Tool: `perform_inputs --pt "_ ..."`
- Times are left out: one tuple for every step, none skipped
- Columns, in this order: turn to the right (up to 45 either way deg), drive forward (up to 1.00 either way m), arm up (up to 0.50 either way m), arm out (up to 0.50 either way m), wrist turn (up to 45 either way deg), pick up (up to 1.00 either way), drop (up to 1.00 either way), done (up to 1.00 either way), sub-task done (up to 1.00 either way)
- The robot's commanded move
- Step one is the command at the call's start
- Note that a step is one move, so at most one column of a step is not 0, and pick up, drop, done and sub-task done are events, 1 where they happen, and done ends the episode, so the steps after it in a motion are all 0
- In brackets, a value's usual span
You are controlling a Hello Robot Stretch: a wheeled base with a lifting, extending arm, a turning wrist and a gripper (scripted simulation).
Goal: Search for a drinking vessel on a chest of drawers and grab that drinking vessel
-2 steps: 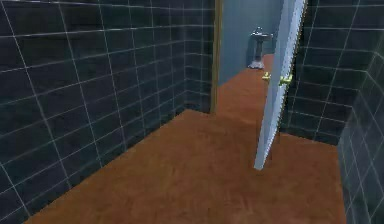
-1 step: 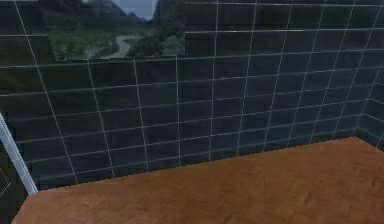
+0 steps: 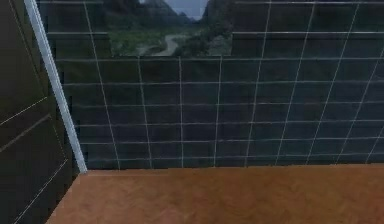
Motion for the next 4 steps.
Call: perform_inputs --pt "0.0 0.05 0.0 0.0 0.0 0.0 0.0 0.0 0.0" --pt "-45.0 0.0 0.0 0.0 0.0 0.0 0.0 0.0 0.0" --pt "-30.0 0.0 0.0 0.0 0.0 0.0 0.0 0.0 0.0" --pt "0.0 0.9 0.0 0.0 0.0 0.0 0.0 0.0 0.0"
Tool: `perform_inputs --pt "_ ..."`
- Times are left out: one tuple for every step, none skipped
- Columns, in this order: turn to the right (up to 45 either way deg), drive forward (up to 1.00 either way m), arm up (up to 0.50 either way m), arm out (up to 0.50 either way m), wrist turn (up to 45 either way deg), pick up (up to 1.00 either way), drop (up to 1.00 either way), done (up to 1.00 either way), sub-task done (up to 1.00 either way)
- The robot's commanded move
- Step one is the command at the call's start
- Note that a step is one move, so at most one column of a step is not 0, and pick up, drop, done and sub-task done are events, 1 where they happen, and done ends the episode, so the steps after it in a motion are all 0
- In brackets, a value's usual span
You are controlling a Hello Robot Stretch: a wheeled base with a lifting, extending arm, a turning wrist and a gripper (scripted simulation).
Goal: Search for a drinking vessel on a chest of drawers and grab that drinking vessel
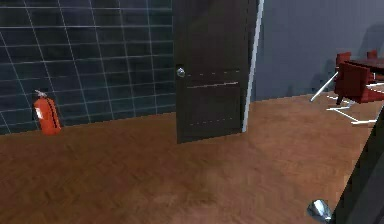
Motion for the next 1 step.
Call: perform_inputs --pt "-3.0 0.0 0.0 0.0 0.0 0.0 0.0 0.0 0.0"
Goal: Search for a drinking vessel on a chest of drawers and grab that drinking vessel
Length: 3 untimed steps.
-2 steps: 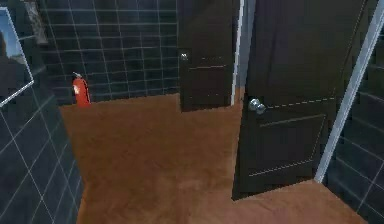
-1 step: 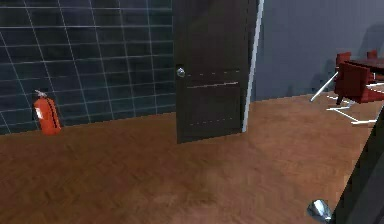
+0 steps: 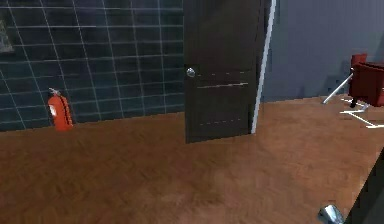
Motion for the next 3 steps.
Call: perform_inputs --pt "0.0 1.0 0.0 0.0 0.0 0.0 0.0 0.0 0.0" --pt "45.0 0.0 0.0 0.0 0.0 0.0 0.0 0.0 0.0" --pt "27.0 0.0 0.0 0.0 0.0 0.0 0.0 0.0 0.0"
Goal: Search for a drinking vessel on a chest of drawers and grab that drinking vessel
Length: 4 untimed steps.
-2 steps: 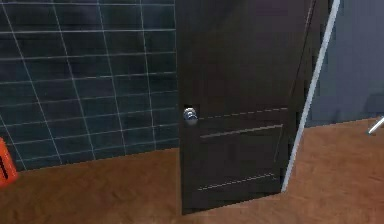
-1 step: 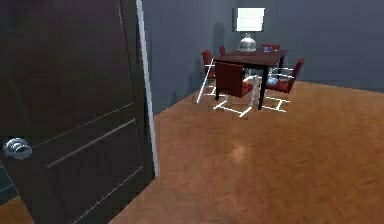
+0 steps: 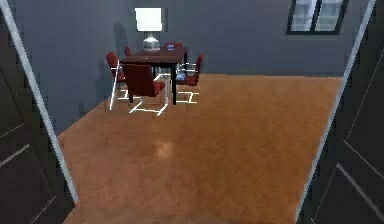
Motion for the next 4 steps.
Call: perform_inputs --pt "0.0 0.45 0.0 0.0 0.0 0.0 0.0 0.0 0.0" --pt "24.0 0.0 0.0 0.0 0.0 0.0 0.0 0.0 0.0" --pt "0.0 1.0 0.0 0.0 0.0 0.0 0.0 0.0 0.0" --pt "6.0 0.0 0.0 0.0 0.0 0.0 0.0 0.0 0.0"
